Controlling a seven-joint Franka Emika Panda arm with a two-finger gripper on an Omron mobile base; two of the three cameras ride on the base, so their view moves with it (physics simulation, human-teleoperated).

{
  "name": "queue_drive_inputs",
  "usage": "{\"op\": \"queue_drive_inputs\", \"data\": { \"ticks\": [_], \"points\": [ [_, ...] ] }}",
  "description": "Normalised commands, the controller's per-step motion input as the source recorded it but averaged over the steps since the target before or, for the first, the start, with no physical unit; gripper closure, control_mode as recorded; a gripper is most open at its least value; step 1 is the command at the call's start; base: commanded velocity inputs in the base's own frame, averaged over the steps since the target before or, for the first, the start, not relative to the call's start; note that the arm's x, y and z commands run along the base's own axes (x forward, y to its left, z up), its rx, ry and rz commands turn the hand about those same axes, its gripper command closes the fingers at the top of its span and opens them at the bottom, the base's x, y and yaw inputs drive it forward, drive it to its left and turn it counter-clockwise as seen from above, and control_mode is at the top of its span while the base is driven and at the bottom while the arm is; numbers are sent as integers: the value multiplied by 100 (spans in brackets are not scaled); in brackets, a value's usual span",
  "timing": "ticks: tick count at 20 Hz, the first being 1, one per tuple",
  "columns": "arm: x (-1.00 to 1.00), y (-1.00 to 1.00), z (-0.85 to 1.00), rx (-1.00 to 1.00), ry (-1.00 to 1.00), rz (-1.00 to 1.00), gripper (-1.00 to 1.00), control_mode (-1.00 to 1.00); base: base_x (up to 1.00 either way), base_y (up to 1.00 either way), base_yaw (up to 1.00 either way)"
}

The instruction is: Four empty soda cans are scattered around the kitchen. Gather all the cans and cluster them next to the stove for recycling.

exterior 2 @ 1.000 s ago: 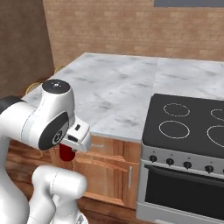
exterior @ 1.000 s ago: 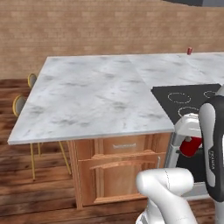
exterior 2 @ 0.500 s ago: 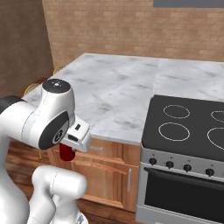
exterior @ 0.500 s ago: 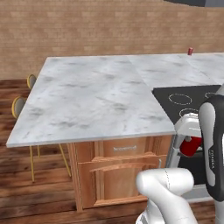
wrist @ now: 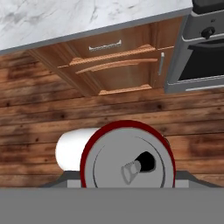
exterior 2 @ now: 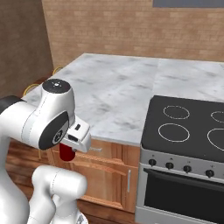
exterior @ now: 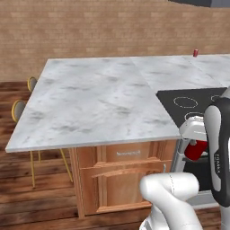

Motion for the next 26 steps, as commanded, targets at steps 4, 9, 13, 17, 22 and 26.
{"op": "queue_drive_inputs", "data": {
  "ticks": [4, 9, 13, 17, 22, 26],
  "points": [
    [0, 0, 0, 0, 0, 0, 100, 100, 23, -21, 0],
    [0, 0, 0, 0, 0, 0, 100, 100, 27, -19, 0],
    [0, 0, 0, 0, 0, 0, 100, 100, 23, -22, 0],
    [0, 0, 0, 0, 0, 0, 100, 100, 27, -20, 0],
    [0, 0, 0, 0, 0, 0, 100, 100, 29, -20, 0],
    [0, 0, 0, 0, 0, 0, 100, 100, 25, -18, 0]
  ]
}}
